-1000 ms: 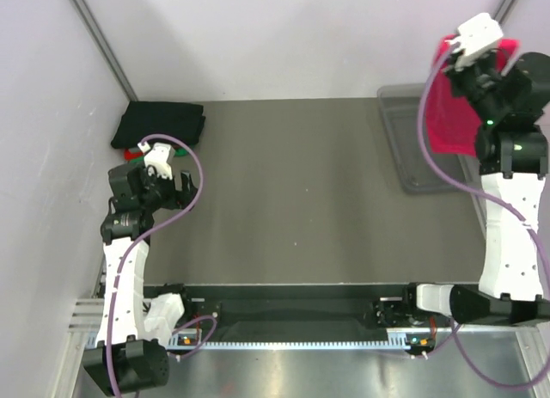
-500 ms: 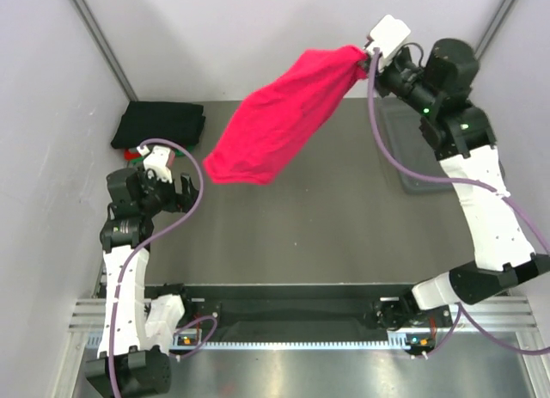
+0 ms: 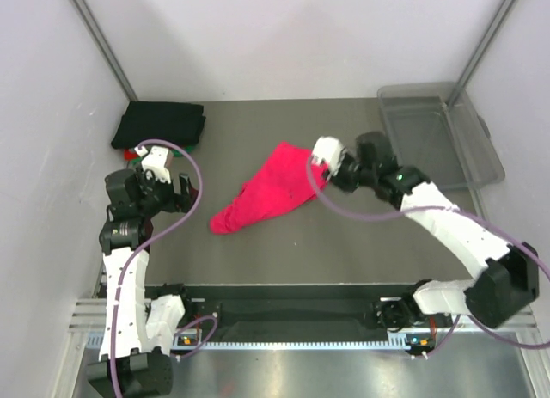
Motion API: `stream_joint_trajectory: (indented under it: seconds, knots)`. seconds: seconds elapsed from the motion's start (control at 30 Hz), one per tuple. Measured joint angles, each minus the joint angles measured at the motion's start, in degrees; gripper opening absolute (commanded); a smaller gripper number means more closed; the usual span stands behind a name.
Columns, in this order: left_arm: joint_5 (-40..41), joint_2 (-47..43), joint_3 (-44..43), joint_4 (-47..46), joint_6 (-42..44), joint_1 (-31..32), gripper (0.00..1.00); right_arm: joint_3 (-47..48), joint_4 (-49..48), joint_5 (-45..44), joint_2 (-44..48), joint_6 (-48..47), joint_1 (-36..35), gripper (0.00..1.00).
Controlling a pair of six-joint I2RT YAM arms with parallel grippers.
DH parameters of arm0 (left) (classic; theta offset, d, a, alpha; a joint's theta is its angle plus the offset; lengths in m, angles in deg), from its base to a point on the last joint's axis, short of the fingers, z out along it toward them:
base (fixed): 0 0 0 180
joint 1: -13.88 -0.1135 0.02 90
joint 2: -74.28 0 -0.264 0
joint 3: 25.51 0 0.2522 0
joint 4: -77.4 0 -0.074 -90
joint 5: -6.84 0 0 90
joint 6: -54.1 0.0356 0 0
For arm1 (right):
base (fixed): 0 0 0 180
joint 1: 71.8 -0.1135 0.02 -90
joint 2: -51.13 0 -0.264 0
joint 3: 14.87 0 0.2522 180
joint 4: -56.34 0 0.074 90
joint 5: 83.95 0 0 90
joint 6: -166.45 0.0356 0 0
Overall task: Fold and stack the t-shirts
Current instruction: Move the tshirt to the center of the board, then flatten the tshirt out
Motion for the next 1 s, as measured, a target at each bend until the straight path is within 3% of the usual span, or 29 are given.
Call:
stream_joint_trajectory:
  seconds: [0.07, 0.1, 0.2, 0.4, 0.57, 1.0]
  knots:
    - [0.83, 0.33, -0.07, 0.02, 0.00, -0.20, 0.85, -1.51, 1.92, 5.25, 3.13, -1.99, -7.13, 0.36]
    - [1.73, 0.66, -0.20, 0.02, -0.02, -0.28, 0.79, -1.70, 1.90, 7.69, 3.61, -2.60, -9.81, 0.36]
    - [7.56, 3.39, -2.73, 0.79, -0.28, -0.85, 0.77, -1.90, 1.42, 12.07, 2.36, -4.66, -15.65, 0.38]
    - [20.59, 6.93, -6.56, 0.90, -1.62, -3.37, 0.76, 2.64, 1.22, 13.62, -12.39, -7.72, -23.08, 0.37]
    - [26.82, 10.21, -6.54, 1.29, -2.69, -6.82, 0.76, 9.90, -1.29, 13.38, -22.56, -8.52, -29.40, 0.36]
    - [29.31, 15.76, -6.40, 1.99, -3.08, -14.91, 0.75, 26.47, -8.52, 15.39, -41.24, -4.17, -33.79, 0.31]
